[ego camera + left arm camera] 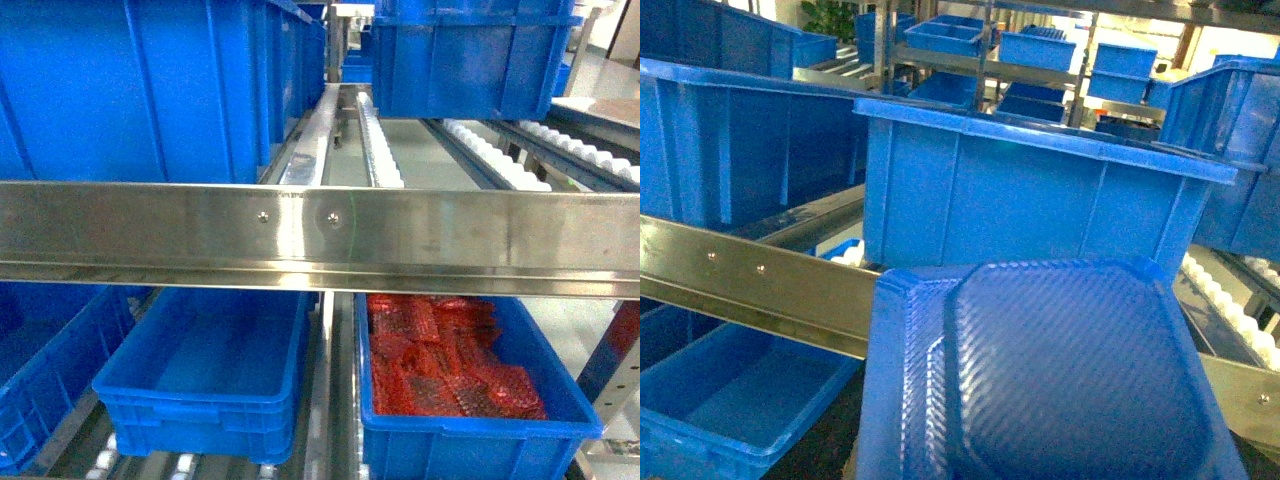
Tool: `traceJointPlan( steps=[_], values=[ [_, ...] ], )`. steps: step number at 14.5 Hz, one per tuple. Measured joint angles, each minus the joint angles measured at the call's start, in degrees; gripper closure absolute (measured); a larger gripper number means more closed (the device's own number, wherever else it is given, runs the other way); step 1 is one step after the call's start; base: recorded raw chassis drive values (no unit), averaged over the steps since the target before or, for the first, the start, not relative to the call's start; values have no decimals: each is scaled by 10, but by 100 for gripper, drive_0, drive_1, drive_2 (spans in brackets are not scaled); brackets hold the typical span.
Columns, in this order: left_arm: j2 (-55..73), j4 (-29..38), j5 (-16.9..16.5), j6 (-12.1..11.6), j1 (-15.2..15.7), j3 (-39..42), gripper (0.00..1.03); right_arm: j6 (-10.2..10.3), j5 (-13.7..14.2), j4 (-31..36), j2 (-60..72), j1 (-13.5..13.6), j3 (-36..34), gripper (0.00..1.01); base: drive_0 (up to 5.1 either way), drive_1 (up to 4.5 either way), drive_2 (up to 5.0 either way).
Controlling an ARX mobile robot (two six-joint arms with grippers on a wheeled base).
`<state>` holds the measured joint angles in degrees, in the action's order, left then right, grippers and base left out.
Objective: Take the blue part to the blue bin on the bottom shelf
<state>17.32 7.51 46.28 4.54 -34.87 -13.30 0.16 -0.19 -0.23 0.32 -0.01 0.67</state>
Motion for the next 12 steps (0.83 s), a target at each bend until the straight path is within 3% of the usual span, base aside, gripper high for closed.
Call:
traceJointPlan(
  steps=[12],
  values=[
    [1, 2, 0, 0, 0, 0, 59, 0, 0, 1, 0, 0, 0, 3, 0, 0, 0]
  ],
)
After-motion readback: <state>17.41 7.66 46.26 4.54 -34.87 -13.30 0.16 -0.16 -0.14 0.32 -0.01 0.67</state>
